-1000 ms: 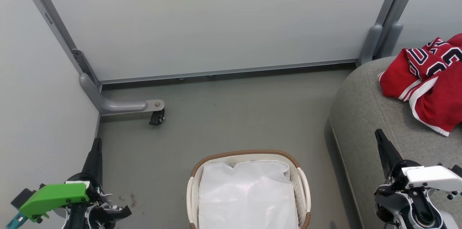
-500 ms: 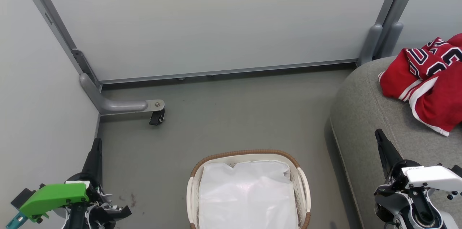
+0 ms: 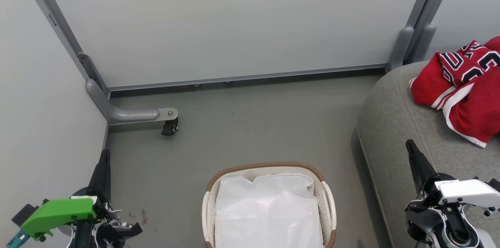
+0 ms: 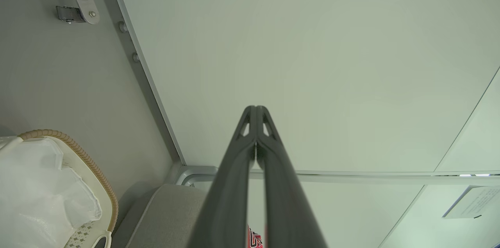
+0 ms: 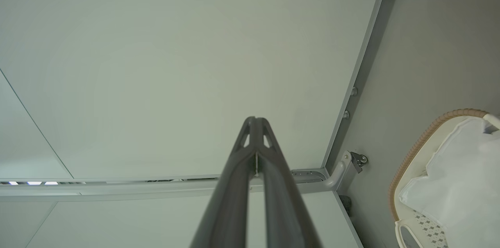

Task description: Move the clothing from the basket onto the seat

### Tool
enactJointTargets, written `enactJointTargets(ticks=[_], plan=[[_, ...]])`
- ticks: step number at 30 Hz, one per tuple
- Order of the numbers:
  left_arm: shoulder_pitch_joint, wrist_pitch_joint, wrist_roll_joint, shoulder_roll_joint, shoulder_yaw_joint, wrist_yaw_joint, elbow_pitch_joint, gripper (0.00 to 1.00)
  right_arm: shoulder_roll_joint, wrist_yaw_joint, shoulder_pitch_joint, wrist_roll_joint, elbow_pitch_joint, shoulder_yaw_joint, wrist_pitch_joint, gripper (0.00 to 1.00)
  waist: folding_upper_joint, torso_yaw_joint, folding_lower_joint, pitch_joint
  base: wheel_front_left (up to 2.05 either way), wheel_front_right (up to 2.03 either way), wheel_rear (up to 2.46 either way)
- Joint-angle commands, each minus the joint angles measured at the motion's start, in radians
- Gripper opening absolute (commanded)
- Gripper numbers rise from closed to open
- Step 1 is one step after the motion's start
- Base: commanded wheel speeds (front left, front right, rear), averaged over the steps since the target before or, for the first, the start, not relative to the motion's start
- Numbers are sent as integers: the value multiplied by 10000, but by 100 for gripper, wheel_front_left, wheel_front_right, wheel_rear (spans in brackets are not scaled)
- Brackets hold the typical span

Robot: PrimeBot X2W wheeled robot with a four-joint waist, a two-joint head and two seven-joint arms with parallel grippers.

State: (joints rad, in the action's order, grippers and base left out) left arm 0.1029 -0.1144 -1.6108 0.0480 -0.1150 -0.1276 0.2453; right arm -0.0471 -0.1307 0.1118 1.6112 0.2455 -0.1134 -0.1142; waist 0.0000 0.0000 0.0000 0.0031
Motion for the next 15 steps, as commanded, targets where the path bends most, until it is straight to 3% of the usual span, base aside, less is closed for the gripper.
enactJointTargets(ticks=[1, 15], plan=[[108, -40, -27, 45, -23, -59, -15, 0, -60, 0, -69, 34, -29, -21, -31, 0, 0, 0, 0, 0, 0, 0, 0], [108, -41, -26, 44, -24, -59, -16, 0, -60, 0, -69, 35, -29, -21, -32, 0, 0, 0, 0, 0, 0, 0, 0]])
